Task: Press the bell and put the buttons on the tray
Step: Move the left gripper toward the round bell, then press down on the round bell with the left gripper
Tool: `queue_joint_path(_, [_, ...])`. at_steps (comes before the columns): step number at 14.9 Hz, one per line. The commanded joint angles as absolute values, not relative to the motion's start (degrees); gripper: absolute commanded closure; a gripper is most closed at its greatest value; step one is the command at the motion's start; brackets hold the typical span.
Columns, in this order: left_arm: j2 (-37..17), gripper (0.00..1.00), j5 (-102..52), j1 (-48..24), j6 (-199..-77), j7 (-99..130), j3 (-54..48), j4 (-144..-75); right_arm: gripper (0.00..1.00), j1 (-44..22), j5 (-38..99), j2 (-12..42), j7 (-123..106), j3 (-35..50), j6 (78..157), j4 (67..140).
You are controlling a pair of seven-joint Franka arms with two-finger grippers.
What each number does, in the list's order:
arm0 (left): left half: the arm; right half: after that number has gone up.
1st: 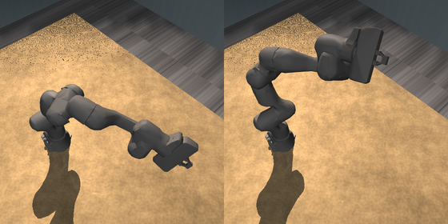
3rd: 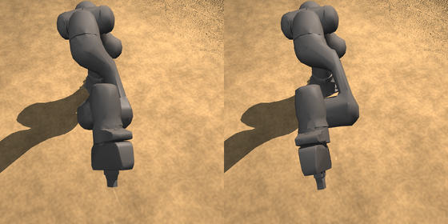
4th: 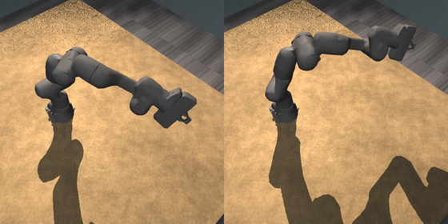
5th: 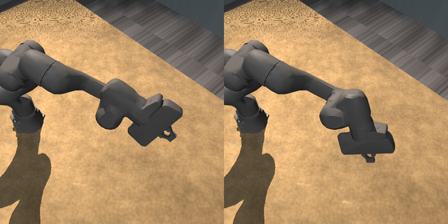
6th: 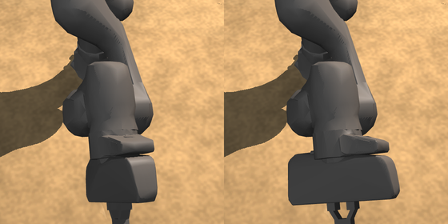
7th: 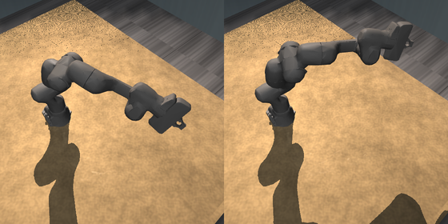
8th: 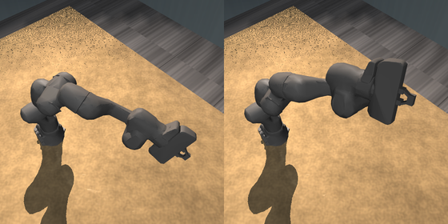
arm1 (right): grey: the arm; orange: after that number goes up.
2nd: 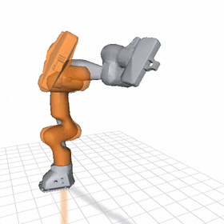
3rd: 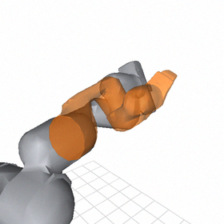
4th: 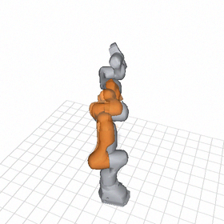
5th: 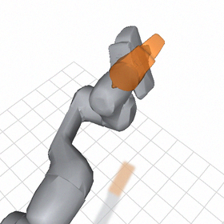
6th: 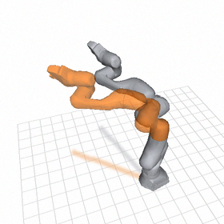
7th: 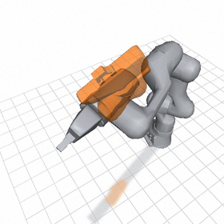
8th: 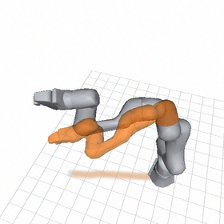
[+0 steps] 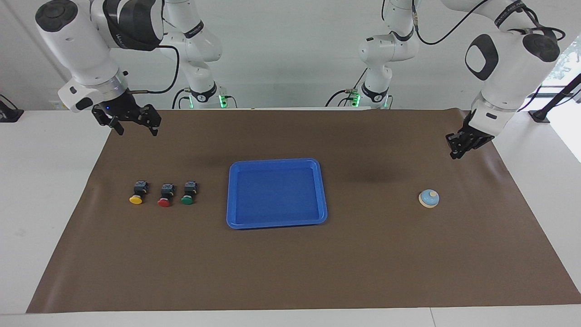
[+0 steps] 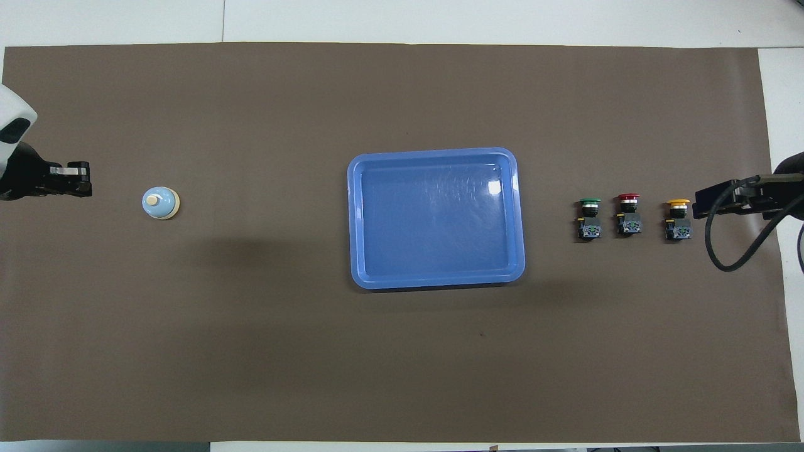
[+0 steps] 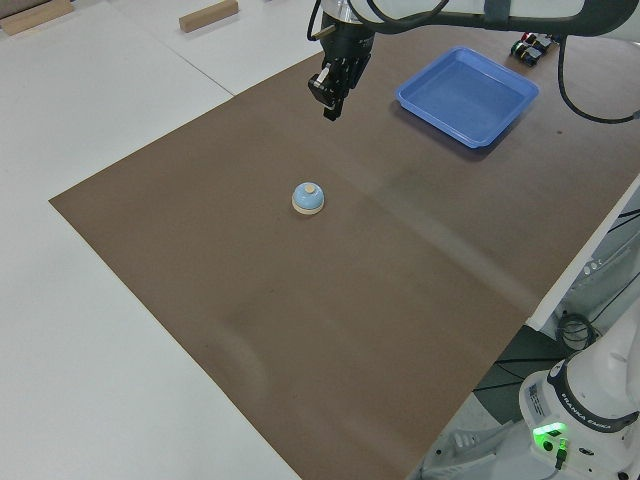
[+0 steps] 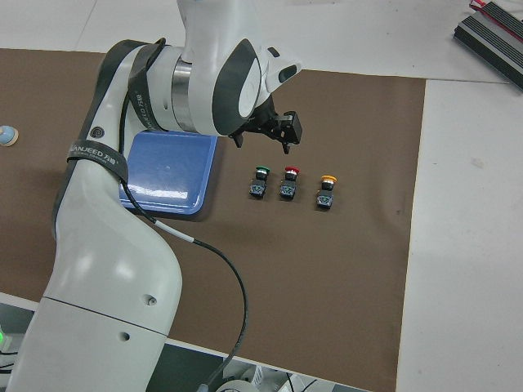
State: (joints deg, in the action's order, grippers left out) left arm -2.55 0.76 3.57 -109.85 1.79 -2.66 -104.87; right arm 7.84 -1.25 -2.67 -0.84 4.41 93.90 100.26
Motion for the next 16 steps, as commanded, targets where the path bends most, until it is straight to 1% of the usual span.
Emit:
queue_joint_path(1, [-5.35,1.0,1.49,3.6,-117.48,0.36,-2.9,-108.36,0.0,8.26,-1.58,-3.08,-1.85,4.75,93.43,100.02])
queue_joint_path(3, [-8.51,1.0,1.49,3.78,-123.54,-3.24,-2.9,-109.86,0.0,8.26,-1.58,-3.08,-1.76,4.75,93.43,100.02])
queue_joint_path(6, [-11.42,1.0,1.49,4.04,-127.08,-3.6,-2.9,-110.57,0.0,8.26,-1.58,-3.08,-1.85,4.75,93.43,100.02])
queue_joint_path(10, [-11.43,1.0,1.41,4.04,-131.91,-3.43,-2.9,-115.74,0.0,8.26,-1.58,-3.08,-1.85,4.75,93.43,100.02])
queue_joint_path(14, [-12.74,1.0,1.41,4.13,-132.63,-3.34,-2.9,-116.37,0.0,8.17,-1.58,-3.08,-1.76,4.75,93.43,100.02])
queue_joint_path(16, [-13.36,1.0,1.41,4.48,-134.63,-3.43,-2.81,-118.46,0.0,8.26,-1.58,-3.08,-1.76,4.75,93.43,100.02])
